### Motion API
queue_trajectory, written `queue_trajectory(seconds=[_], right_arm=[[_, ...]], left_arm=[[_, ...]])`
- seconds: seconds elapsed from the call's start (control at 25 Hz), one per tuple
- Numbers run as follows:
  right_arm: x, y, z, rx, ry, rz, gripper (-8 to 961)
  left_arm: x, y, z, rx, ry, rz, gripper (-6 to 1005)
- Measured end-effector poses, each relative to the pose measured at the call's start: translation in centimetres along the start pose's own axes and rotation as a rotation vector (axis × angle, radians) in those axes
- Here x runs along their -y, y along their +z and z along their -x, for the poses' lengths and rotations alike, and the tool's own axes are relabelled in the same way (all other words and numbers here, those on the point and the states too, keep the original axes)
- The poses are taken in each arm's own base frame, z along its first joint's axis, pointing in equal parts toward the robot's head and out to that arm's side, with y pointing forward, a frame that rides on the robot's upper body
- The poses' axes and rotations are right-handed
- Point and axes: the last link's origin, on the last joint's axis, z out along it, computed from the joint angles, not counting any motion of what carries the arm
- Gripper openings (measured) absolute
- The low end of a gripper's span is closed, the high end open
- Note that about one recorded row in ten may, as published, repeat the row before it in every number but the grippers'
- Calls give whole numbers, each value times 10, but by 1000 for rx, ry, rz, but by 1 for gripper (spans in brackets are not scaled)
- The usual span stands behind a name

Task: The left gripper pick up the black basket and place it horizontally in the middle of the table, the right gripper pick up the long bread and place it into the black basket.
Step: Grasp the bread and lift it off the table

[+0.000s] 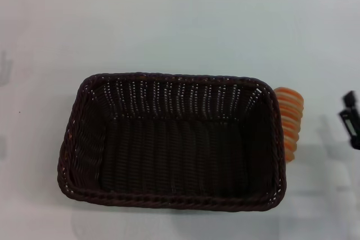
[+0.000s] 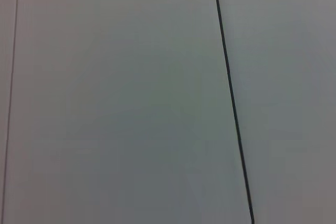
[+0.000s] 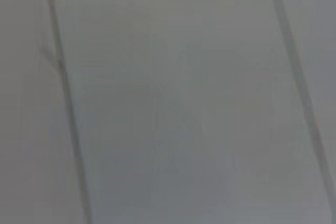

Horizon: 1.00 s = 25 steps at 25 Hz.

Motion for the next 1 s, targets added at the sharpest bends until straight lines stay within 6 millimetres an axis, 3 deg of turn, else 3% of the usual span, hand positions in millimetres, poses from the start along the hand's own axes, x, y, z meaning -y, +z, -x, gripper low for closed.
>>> queue_trajectory(seconds=[0.52,1.0], right_arm=[[-29,35,-32,-242,-25,178,807],[-32,45,-44,-339,-23,179,806]], left_arm=[[-15,15,0,-5,10,50,799],[-23,17,0,-11,11,82,799]])
